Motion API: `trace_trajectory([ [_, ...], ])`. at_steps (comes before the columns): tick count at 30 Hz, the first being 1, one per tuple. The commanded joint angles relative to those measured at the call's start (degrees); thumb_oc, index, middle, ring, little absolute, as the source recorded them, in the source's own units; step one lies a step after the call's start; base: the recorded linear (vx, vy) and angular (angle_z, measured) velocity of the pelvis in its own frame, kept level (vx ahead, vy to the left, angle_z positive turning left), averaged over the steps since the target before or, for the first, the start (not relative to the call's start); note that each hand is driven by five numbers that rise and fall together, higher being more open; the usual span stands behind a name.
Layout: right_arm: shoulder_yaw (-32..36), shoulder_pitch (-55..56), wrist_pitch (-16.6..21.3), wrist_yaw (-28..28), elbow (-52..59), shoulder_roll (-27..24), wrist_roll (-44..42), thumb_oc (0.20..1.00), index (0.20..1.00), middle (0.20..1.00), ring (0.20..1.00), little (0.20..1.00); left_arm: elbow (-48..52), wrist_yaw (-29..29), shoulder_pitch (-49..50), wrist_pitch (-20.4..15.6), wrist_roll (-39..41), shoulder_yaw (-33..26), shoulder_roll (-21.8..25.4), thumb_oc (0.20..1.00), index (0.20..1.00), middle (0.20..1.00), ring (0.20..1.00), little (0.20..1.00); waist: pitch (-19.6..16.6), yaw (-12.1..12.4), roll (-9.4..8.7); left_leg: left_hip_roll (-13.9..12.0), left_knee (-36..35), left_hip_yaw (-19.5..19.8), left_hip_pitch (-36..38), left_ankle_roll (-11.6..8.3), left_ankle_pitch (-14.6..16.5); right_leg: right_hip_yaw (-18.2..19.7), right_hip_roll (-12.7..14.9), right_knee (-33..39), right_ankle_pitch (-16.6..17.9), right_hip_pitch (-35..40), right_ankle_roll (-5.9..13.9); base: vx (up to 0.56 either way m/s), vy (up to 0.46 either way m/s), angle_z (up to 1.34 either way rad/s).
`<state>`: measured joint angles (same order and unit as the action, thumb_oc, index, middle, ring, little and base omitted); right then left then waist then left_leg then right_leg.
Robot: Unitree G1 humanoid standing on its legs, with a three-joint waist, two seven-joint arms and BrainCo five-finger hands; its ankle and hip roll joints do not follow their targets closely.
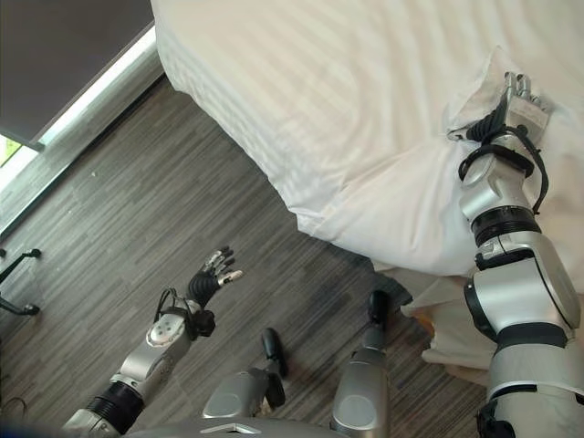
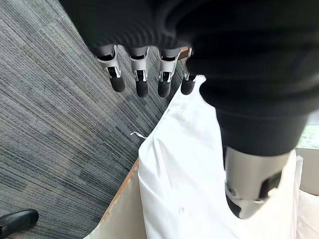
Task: Making the bed.
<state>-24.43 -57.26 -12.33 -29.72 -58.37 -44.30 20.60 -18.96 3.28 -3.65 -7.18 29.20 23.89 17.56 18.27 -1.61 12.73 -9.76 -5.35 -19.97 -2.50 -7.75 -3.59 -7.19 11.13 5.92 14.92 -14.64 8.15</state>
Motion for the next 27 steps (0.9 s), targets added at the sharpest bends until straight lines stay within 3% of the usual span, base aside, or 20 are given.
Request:
trace_trajectory([
  [1, 2.2, 3.7, 0.8, -3.3, 3.0, 1.7, -2.7, 0.2, 0.2, 0.2, 0.2, 0.2, 0.4, -1.6, 0.5, -1.4, 2.9, 1.5, -0.3, 1.0, 1.0, 1.0, 1.0, 1.0, -3.0, -0.8, -1.8, -5.3, 0.4, -0.3, -1.7, -3.31, -3.3, -0.5, 2.6, -0.9, -11.0, 5.1, 3.43, 0.06, 0.009, -0.03],
  [7, 10.4, 20.9, 3.5, -5.0, 11.9, 8.8, -8.1, 0.2, 0.2, 0.2, 0.2, 0.2, -0.5, -2.4, 1.6, 0.5, 2.7, 2.0, -1.3, 1.0, 1.0, 1.0, 1.0, 1.0, -3.9, -2.6, -4.46, -3.8, 0.4, -0.3, 2.1, -2.04, -0.9, -0.7, 3.4, -0.9, -10.8, 8.4, 3.51, 0.02, 0.014, -0.01],
  [9, 14.4, 31.6, 4.7, -5.4, 18.4, 11.8, -8.5, 0.2, 0.2, 0.2, 0.2, 0.2, -1.5, -2.3, 1.7, 0.8, 1.7, 1.9, -1.9, 1.0, 1.0, 1.0, 1.0, 1.0, -4.6, -3.9, -6.77, -2.6, 0.4, -0.2, 4.4, -1.19, 0.5, -0.4, 4.0, -0.9, -10.4, 9.9, 3.83, 0.05, 0.069, 0.01],
  [11, 15.2, 34.7, 5.1, -5.1, 20.6, 12.6, -8.1, 0.2, 0.2, 0.2, 0.2, 0.2, -1.8, -2.3, 1.7, 0.7, 1.5, 1.9, -2.2, 1.0, 1.0, 1.0, 1.0, 1.0, -4.7, -4.4, -7.55, -2.3, 0.4, -0.3, 5.0, -0.94, 0.9, -0.3, 4.2, -0.9, -10.1, 10.3, 3.99, 0.0, 0.056, -0.05],
  [16, 20.0, 49.8, 7.4, -4.6, 31.7, 17.1, -8.5, 0.2, 0.2, 0.2, 0.2, 0.2, -3.7, -1.8, 1.6, 0.8, 1.4, 1.5, -3.7, 1.0, 1.0, 1.0, 1.0, 1.0, -5.2, -7.7, -11.92, -0.7, 0.4, -1.5, 8.2, 0.25, 2.8, 1.0, 5.4, -0.9, -8.4, 11.8, 5.22, -0.01, 0.104, -0.13],
  [18, 21.1, 52.3, 7.6, -4.6, 33.4, 17.7, -8.3, 0.2, 0.2, 0.2, 0.2, 0.2, -4.0, -1.8, 1.3, 0.8, 2.0, 1.7, -4.0, 1.0, 1.0, 1.0, 1.0, 1.0, -5.3, -8.1, -12.68, -0.4, 0.4, -1.9, 8.6, 0.45, 3.1, 1.4, 5.6, -1.0, -8.1, 11.9, 5.5, -0.04, 0.103, -0.19],
  [19, 23.4, 57.9, 7.6, -5.2, 38.8, 19.0, -7.0, 0.2, 0.2, 0.2, 0.2, 0.2, -4.3, -1.7, 0.7, 1.1, 3.3, 2.1, -4.4, 1.0, 1.0, 1.0, 1.0, 1.0, -5.2, -10.5, -14.26, 0.4, 0.4, -3.3, 10.0, 1.09, 3.9, 2.5, 5.8, -1.8, -6.8, 11.5, 6.5, -0.06, 0.13, -0.15],
  [21, 23.5, 58.1, 7.5, -5.1, 39.1, 19.1, -7.0, 0.2, 0.2, 0.2, 0.2, 0.2, -4.3, -1.7, 0.8, 1.1, 3.4, 2.2, -4.4, 1.0, 1.0, 1.0, 1.0, 1.0, -5.1, -10.3, -14.33, 0.4, 0.4, -3.4, 10.1, 1.11, 4.0, 2.6, 5.8, -1.8, -6.8, 11.5, 6.52, -0.03, 0.073, -0.24],
  [22, 24.3, 60.8, 7.6, -5.3, 41.0, 20.1, -6.5, 0.2, 0.2, 0.2, 0.2, 0.2, -5.2, -1.5, 0.5, 1.1, 3.3, 3.0, -4.8, 1.0, 1.0, 1.0, 1.0, 1.0, -4.6, -12.3, -14.91, 0.6, 0.4, -4.5, 11.0, 1.34, 4.3, 3.9, 5.3, -3.3, -6.0, 10.5, 6.85, -0.03, 0.079, -0.37],
  [23, 24.4, 62.2, 7.6, -5.2, 42.3, 20.7, -6.6, 0.2, 0.2, 0.2, 0.2, 0.2, -5.6, -1.4, 0.3, 1.1, 3.2, 3.5, -4.9, 1.0, 1.0, 1.0, 1.0, 1.0, -4.1, -12.7, -14.93, 0.5, 0.4, -5.2, 11.8, 1.49, 4.8, 4.6, 4.8, -4.9, -6.3, 9.8, 6.85, -0.08, 0.104, -0.35],
  [24, 24.3, 63.2, 7.6, -5.1, 42.8, 21.6, -6.9, 0.395, 0.395, 0.395, 0.395, 0.395, -6.1, -1.2, 0.1, 1.1, 3.2, 3.8, -5.0, 1.0, 1.0, 1.0, 1.0, 1.0, -3.7, -13.2, -15.05, 0.4, 0.4, -6.3, 12.0, 1.75, 4.6, 5.0, 4.4, -7.1, -6.3, 8.4, 6.85, -0.09, 0.104, -0.35],
  [25, 24.2, 64.3, 7.8, -5.1, 42.3, 22.4, -7.8, 1.0, 1.0, 1.0, 1.0, 1.0, -6.4, -1.1, -0.3, 1.2, 3.3, 4.2, -5.2, 1.0, 1.0, 1.0, 1.0, 1.0, -3.4, -13.6, -14.76, 0.3, 0.4, -7.4, 12.6, 2.15, 4.9, 3.8, 4.2, -9.1, -7.5, 8.0, 6.81, -0.1, 0.067, -0.41],
  [26, 24.2, 64.3, 7.8, -5.1, 42.3, 22.4, -7.8, 1.0, 1.0, 1.0, 1.0, 1.0, -6.5, -1.1, -0.3, 1.2, 3.3, 4.1, -5.2, 1.0, 1.0, 1.0, 1.0, 1.0, -3.5, -13.4, -14.85, 0.3, 0.4, -7.5, 12.4, 2.15, 4.6, 4.0, 4.2, -9.2, -7.3, 7.6, 6.77, -0.15, 0.135, -0.66],
  [27, 24.1, 65.5, 8.0, -5.2, 39.9, 23.1, -9.7, 1.0, 1.0, 1.0, 1.0, 1.0, -7.1, -0.9, -0.9, 1.3, 3.3, 5.0, -5.4, 1.0, 1.0, 1.0, 1.0, 1.0, -3.6, -13.7, -14.38, 0.4, 0.4, -10.0, 12.8, 2.83, 4.7, 0.0, 4.1, -12.0, -9.6, 8.4, 5.7, -0.15, 0.117, -0.72],
])
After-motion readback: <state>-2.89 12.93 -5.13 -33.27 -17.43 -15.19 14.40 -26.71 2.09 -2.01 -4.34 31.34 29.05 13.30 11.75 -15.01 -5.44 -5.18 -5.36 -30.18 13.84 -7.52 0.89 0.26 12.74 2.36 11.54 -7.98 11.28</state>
